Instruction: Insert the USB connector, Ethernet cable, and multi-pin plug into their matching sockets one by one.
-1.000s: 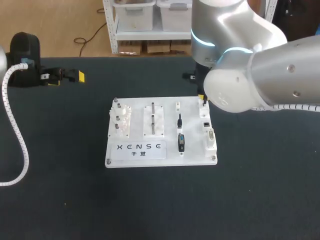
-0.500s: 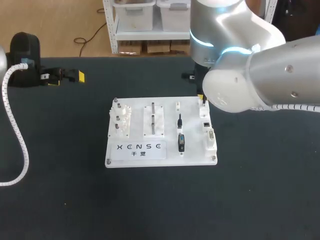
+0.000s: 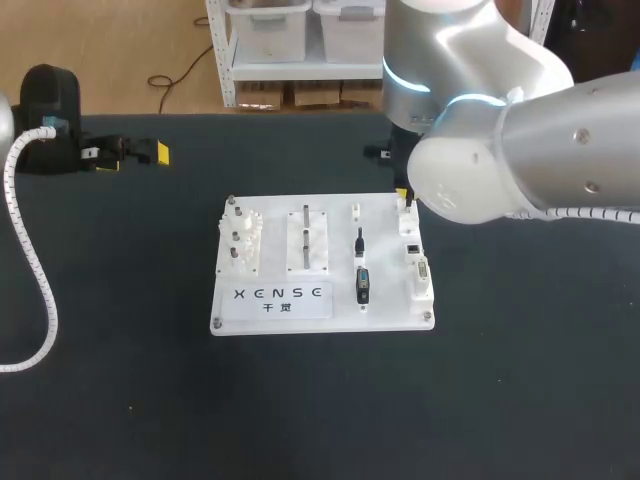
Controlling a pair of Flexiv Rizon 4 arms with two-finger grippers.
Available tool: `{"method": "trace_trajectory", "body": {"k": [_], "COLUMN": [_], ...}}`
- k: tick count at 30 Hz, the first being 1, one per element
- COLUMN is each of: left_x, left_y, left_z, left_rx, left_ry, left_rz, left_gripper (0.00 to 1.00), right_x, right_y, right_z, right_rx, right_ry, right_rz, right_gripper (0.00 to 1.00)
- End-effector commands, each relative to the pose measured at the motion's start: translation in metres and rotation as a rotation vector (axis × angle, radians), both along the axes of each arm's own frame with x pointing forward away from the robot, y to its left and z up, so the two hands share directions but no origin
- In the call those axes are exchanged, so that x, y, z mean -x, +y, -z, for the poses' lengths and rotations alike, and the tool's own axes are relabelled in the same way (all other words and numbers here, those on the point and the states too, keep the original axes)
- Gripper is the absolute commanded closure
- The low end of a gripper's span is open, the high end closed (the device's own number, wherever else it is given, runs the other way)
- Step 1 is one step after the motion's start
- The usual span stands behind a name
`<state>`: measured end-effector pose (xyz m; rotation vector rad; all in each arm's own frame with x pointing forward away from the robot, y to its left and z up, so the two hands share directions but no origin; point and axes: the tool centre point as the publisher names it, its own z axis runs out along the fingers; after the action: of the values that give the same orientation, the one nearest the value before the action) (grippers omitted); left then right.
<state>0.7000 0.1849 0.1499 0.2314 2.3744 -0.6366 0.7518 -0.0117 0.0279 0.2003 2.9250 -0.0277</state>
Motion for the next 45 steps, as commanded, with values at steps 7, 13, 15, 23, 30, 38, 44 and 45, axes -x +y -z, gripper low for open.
{"method": "trace_trajectory", "body": {"k": [7, 13, 15, 23, 30, 38, 44, 45], "left_x": [0.0, 0.0, 0.0, 0.0, 0.0, 0.0, 0.0, 0.0], "left_y": [0.0, 0.0, 0.0, 0.0, 0.0, 0.0, 0.0, 0.0], "left_z": [0.0, 0.0, 0.0, 0.0, 0.0, 0.0, 0.0, 0.0], "left_rx": [0.0, 0.0, 0.0, 0.0, 0.0, 0.0, 0.0, 0.0], "left_ry": [0.0, 0.0, 0.0, 0.0, 0.0, 0.0, 0.0, 0.0], "left_rz": [0.0, 0.0, 0.0, 0.0, 0.0, 0.0, 0.0, 0.0], "left_gripper": [0.0, 0.0, 0.0, 0.0, 0.0, 0.0, 0.0, 0.0], "right_x": [0.0, 0.002, 0.003, 0.004, 0.009, 0.006, 0.007, 0.008], "right_y": [-0.003, -0.002, -0.002, -0.002, -0.006, -0.007, 0.0, 0.002], "right_z": [0.005, 0.007, 0.008, 0.008, 0.018, 0.024, -0.003, -0.009], "right_rx": [0.011, 0.012, 0.012, 0.017, 0.03, 0.025, 0.056, 0.061], "right_ry": [-0.01, -0.009, -0.01, -0.03, -0.012, 0.008, -0.078, -0.094], "right_rz": [-0.008, -0.026, -0.035, -0.07, -0.054, -0.008, -0.007, -0.009], "right_gripper": [1.0, 1.0, 1.0, 1.0, 1.0, 0.93, 0.0, 0.0]}}
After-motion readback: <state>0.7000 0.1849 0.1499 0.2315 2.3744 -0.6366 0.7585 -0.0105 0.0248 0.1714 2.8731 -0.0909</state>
